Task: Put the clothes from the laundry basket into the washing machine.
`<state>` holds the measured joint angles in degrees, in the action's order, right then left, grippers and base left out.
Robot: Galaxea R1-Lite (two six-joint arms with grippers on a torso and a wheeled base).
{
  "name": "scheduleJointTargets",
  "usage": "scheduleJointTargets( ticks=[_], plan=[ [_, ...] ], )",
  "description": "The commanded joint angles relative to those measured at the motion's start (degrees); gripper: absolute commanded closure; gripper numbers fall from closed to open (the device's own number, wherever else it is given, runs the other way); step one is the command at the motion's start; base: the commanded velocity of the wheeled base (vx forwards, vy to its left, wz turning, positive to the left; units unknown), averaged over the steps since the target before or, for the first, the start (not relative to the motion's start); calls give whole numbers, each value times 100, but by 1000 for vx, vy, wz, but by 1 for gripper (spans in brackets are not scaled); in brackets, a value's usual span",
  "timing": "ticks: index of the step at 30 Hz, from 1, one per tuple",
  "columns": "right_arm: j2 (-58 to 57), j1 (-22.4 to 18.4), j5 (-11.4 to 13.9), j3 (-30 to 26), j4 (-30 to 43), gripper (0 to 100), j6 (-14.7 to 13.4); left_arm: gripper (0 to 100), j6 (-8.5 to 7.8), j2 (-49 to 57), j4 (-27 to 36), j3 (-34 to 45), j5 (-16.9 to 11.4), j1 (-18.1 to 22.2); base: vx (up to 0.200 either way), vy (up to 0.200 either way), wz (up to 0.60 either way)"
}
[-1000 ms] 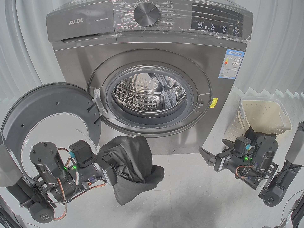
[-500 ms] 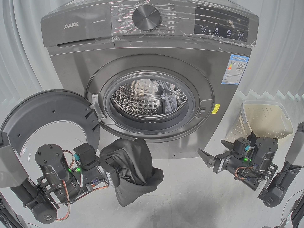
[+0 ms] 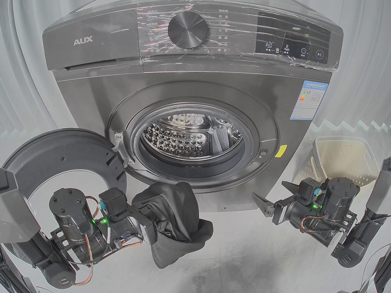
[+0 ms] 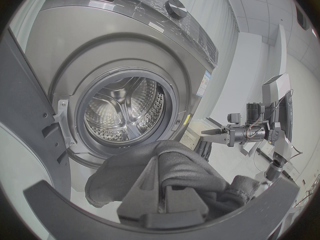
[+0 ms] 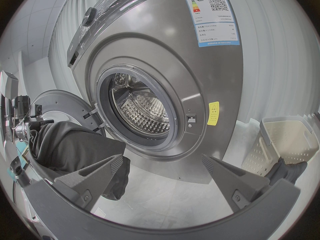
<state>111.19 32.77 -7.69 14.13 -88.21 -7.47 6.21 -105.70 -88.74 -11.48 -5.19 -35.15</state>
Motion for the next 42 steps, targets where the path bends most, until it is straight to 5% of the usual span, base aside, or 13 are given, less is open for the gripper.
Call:
scheduleJointTargets(
  ticks=[1, 8, 11, 25, 29, 33, 42],
  plan=[
    [8, 19, -4, -7, -3, 0, 0, 100, 4, -47, -3, 41, 1, -98, 0, 0, 0],
    [-10, 239, -31, -15, 6, 0, -88, 100, 21, -214, -3, 6, 1, -177, 0, 0, 0],
    [-45, 353, -31, -15, 6, 0, -96, 100, 171, -249, 5, -100, -8, -186, 0, 0, 0],
    [-10, 599, -22, -24, -3, 0, -149, 100, 320, -1506, -3, -2024, -61, -36, 0, 0, 0],
    [105, 590, -13, -59, -3, 0, -211, 100, 276, -2297, -3, -3097, 80, 60, 0, 0, 0],
    [113, 599, -22, -59, -3, 0, -211, 100, 346, -2666, 5, -3791, 598, 17, 0, 0, 0],
    [157, 617, -13, -59, -3, 0, -246, 100, 329, -3492, 410, -5048, 616, 298, 0, 0, 0]
  ],
)
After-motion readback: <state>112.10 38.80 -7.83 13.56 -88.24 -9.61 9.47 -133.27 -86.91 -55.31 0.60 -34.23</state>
